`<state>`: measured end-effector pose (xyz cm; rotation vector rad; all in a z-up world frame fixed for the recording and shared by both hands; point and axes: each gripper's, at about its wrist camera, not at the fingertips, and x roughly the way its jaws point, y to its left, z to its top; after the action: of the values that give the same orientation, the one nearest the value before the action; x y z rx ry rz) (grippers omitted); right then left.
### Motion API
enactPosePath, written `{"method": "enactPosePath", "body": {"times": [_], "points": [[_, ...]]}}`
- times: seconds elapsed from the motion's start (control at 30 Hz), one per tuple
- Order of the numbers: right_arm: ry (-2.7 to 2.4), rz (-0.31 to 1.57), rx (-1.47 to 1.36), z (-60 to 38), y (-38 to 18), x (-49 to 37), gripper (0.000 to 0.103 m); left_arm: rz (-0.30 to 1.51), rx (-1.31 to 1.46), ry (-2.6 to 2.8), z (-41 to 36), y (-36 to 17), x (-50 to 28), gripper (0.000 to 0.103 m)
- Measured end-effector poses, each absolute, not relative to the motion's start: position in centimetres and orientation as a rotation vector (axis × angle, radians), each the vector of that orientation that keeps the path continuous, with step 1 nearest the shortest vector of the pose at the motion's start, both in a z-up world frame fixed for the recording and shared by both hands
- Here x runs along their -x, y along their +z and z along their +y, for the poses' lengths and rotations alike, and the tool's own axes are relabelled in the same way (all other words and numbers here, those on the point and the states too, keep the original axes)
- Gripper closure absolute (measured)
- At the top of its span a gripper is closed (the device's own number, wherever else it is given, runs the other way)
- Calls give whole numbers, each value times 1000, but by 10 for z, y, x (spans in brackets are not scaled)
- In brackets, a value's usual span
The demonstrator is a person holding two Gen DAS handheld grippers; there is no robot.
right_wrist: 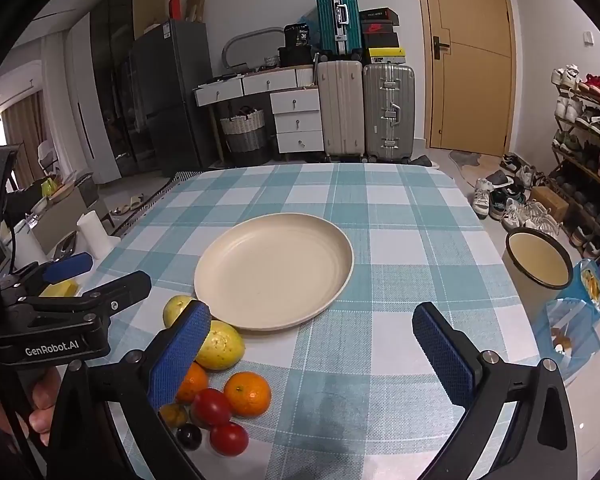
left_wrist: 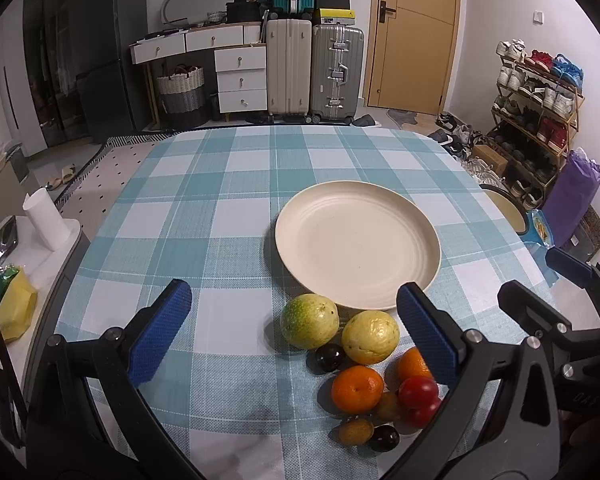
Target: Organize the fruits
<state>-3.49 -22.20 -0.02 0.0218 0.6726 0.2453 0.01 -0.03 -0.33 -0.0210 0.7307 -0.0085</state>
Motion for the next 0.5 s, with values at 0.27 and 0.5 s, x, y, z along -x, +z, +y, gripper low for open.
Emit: {"method": "enactPosePath", "body": {"times": [0.27, 0.5], "points": [[249, 675, -25, -220, -2, 35, 0, 729, 22, 5, 1, -6, 0, 1], [254, 675, -26, -217, -4, 35, 0, 739, 30, 13, 2, -11, -2, 1]]}}
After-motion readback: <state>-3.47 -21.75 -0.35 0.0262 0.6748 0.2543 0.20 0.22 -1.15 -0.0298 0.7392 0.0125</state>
